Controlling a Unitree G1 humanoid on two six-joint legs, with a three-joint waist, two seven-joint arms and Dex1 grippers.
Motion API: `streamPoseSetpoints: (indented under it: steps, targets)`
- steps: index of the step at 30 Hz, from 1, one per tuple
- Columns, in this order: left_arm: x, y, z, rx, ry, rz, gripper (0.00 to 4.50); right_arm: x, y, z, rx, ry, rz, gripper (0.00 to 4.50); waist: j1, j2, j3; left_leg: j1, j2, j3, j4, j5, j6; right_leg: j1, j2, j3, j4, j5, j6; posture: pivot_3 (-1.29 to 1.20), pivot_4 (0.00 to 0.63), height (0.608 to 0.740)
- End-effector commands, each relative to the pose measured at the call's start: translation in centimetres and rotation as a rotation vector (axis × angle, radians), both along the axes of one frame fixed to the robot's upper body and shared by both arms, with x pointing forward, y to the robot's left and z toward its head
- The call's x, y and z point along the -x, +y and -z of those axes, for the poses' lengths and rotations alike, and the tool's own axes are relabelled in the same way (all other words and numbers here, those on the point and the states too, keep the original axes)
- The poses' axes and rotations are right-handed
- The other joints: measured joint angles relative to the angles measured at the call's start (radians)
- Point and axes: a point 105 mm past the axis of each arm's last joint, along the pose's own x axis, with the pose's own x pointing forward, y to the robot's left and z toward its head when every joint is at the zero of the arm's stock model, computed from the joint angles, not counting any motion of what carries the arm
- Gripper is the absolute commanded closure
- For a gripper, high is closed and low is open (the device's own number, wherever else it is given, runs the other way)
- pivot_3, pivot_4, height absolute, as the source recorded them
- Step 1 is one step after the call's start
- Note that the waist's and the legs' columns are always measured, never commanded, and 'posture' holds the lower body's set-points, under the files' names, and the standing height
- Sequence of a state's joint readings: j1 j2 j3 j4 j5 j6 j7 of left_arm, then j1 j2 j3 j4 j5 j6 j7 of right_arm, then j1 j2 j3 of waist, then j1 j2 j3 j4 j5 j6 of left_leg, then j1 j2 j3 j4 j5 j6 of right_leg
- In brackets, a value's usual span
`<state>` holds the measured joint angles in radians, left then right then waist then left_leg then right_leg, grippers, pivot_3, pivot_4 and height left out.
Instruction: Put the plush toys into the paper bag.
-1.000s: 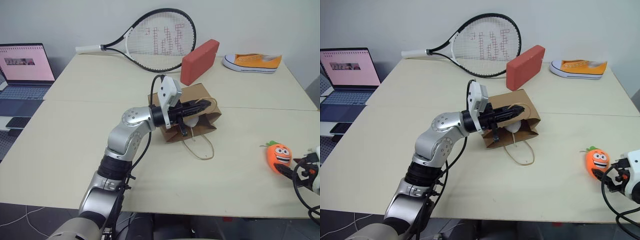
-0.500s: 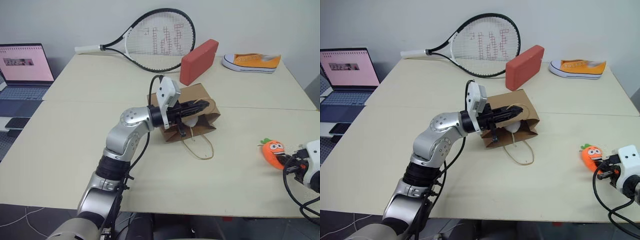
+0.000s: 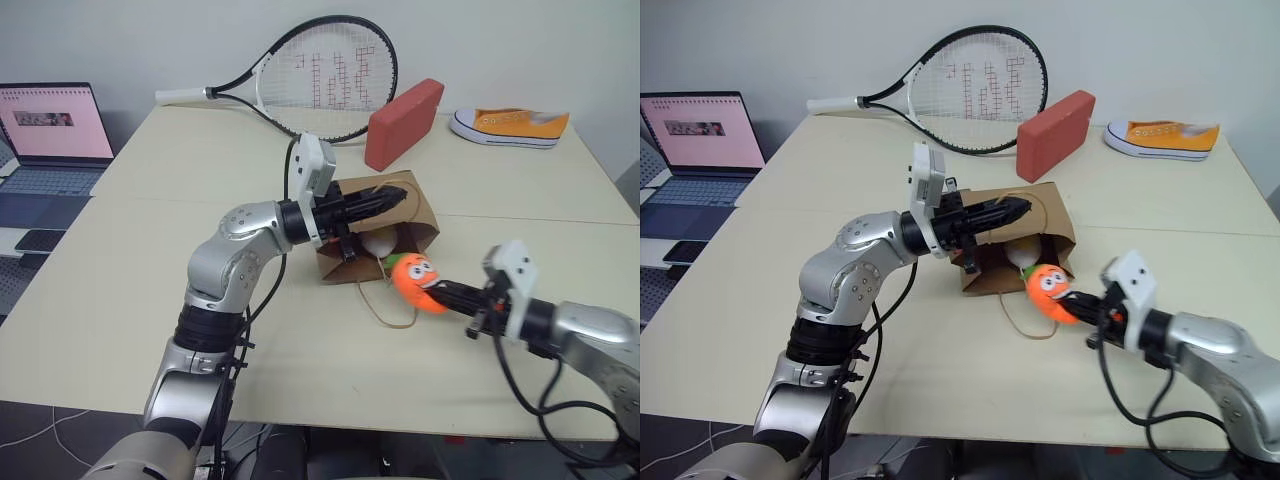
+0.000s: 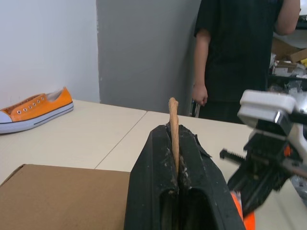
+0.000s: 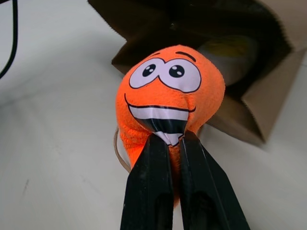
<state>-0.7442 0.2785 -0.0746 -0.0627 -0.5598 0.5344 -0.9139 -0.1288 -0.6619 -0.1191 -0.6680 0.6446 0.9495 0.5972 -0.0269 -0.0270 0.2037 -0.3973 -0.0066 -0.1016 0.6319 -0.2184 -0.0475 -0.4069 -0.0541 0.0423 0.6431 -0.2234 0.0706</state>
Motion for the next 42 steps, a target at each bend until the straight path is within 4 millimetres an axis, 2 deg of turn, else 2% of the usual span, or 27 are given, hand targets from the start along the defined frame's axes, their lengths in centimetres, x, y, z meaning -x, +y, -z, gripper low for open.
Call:
streamPoseSetpoints:
  steps: [1,3,10,18,22,23,24,30,34,42]
  targets:
    - [1.2,-0.4,-1.5,0.026,-0.041,0.047,4.50,-2.0,1.6,0.4,0.004,-0.055,0.037,4.48,-0.001,0.000,0.000,0.000,0.000,0.000,0.000,0.000,0.000,0.000,0.000,0.000,0.000,0.000,0.000,0.00,0.150,0.740]
    - [1.5,-0.4,-1.3,0.019,-0.037,0.057,4.50,-3.4,3.0,0.4,-0.015,-0.088,0.058,4.48,-0.003,0.000,0.000,0.000,0.000,0.000,0.000,0.000,0.000,-0.001,0.000,0.000,0.000,0.000,0.000,0.00,0.150,0.740]
    - [2.0,-0.5,-1.1,0.006,-0.030,0.060,4.50,-5.7,6.7,0.4,-0.069,-0.131,0.082,4.48,-0.005,0.000,0.000,0.000,0.001,-0.001,-0.001,0.000,0.000,-0.002,0.000,0.000,0.001,0.000,0.000,0.00,0.150,0.740]
    - [2.3,-0.8,-0.7,-0.004,-0.021,0.070,4.50,-8.1,9.6,-0.8,-0.109,-0.181,0.125,4.48,-0.005,0.000,0.000,0.000,0.001,0.000,-0.001,0.000,0.000,-0.002,0.001,0.000,0.001,0.000,0.000,0.00,0.150,0.740]
    - [2.2,-1.0,-0.8,-0.004,-0.022,0.067,4.50,-9.2,10.2,-0.7,-0.111,-0.185,0.166,4.48,-0.005,0.000,0.000,0.000,0.001,-0.001,-0.001,0.000,0.000,-0.002,0.001,0.000,0.002,0.000,0.000,0.00,0.150,0.740]
    - [2.1,-1.0,-0.7,-0.006,-0.025,0.064,4.50,-9.3,10.2,-0.7,-0.112,-0.189,0.175,3.92,-0.005,0.000,0.000,0.000,0.001,-0.001,-0.001,0.000,0.000,-0.002,0.001,0.000,0.001,0.000,-0.001,0.00,0.150,0.740]
    - [2.1,-0.9,-0.7,-0.008,-0.026,0.060,4.50,-9.4,10.2,-0.6,-0.111,-0.192,0.180,3.69,-0.005,0.000,0.000,0.000,0.001,-0.001,-0.001,0.000,0.000,-0.002,0.001,0.000,0.001,0.000,-0.001,0.00,0.150,0.740]
    - [1.6,-0.6,-0.6,-0.007,-0.021,0.031,4.50,-9.3,9.8,-0.6,-0.113,-0.209,0.197,1.49,-0.006,0.000,0.000,0.000,0.001,-0.001,-0.001,0.000,0.000,-0.002,0.001,0.000,0.002,0.000,-0.001,0.00,0.150,0.740]
    - [1.1,-0.3,-0.5,-0.014,-0.025,0.007,4.50,-8.3,9.2,-1.4,-0.110,-0.242,0.167,0.10,-0.006,0.000,0.000,0.000,0.001,-0.001,-0.002,0.000,0.000,-0.002,0.001,0.000,0.002,0.000,-0.001,0.00,0.150,0.740]
    - [0.4,-0.4,-0.3,-0.015,-0.039,-0.032,4.50,-4.3,7.7,-3.2,-0.057,-0.270,0.004,0.04,-0.005,0.000,0.000,0.000,0.001,-0.001,-0.001,0.000,0.000,-0.003,0.001,0.000,0.002,0.000,0.000,0.00,0.150,0.740]
